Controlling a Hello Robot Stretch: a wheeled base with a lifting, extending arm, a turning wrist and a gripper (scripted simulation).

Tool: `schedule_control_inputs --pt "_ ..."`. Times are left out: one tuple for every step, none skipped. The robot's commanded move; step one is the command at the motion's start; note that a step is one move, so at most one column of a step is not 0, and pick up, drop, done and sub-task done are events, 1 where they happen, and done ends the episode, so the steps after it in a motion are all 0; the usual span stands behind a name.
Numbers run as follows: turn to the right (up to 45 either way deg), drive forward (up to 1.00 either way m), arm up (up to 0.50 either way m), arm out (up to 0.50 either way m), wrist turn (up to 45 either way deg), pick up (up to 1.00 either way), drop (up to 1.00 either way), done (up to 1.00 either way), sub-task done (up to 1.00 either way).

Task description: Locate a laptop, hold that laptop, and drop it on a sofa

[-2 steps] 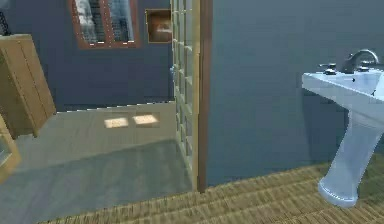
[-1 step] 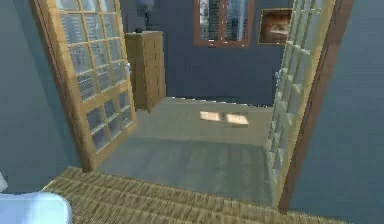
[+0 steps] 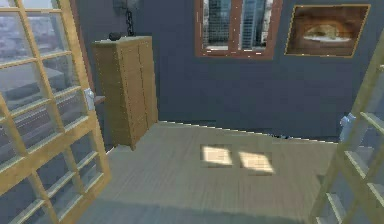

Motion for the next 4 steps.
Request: schedule_control_inputs --pt "-18.0 0.0 0.0 0.0 0.0 0.0 0.0 0.0 0.0" --pt "0.0 0.05 0.0 0.0 0.0 0.0 0.0 0.0 0.0" --pt "33.0 0.0 0.0 0.0 0.0 0.0 0.0 0.0 0.0" --pt "3.0 0.0 0.0 0.0 0.0 0.0 0.0 0.0 0.0"
